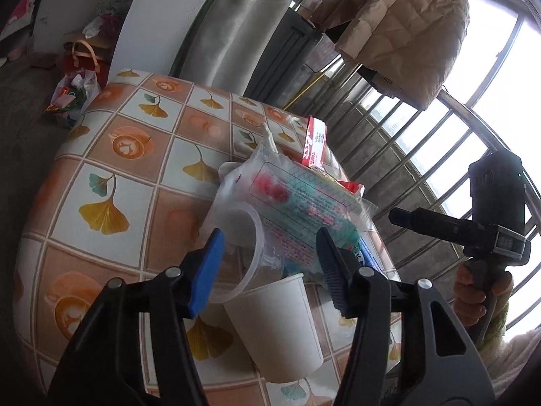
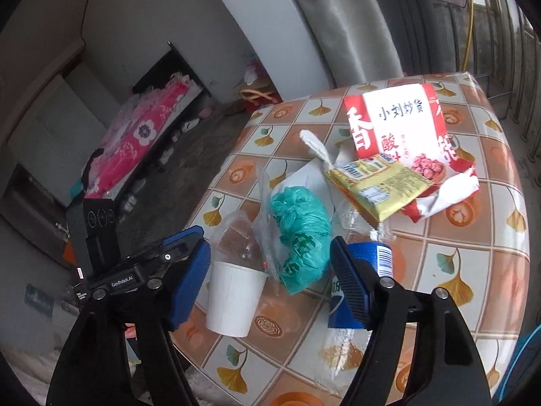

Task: Collect trash
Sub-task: 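Grasp the clear plastic bag with the right tool while the left tool grasps the clear plastic cup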

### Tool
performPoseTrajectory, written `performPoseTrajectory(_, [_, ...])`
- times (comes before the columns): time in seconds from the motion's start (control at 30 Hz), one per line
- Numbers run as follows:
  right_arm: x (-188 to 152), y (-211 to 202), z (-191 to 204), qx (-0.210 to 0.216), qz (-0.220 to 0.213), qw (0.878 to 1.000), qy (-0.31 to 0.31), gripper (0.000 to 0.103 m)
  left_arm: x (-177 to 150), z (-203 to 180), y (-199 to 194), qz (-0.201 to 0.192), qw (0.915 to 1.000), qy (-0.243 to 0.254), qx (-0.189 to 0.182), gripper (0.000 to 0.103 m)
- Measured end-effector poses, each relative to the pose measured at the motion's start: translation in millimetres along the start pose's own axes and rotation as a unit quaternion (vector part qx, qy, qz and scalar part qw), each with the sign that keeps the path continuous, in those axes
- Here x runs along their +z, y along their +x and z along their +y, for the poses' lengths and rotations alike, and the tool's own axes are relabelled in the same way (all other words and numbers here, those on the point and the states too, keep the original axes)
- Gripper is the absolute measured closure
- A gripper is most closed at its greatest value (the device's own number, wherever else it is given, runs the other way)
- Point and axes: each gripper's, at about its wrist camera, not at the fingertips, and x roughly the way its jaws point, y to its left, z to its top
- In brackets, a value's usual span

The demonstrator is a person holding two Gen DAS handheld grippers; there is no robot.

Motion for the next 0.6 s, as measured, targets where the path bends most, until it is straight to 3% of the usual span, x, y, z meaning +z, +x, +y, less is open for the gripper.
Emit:
performPoseTrajectory(0.2, [10,32,12,-0.056,0.021,0.997,-0.043,0.053,-1,5,15,0.019,0.9998,0.004,-0.009,0.064])
performPoseTrajectory(0.53, [16,52,18,-0.072,0.039,0.995,-0.062,0.092,-3,5,22,0.028,0.9993,0.013,-0.022,0.087])
performPoseTrajectory(0.6, [16,51,20,-0.075,0.035,0.994,-0.066,0.095,-3,6,20,0.022,0.9994,0.014,-0.024,0.093])
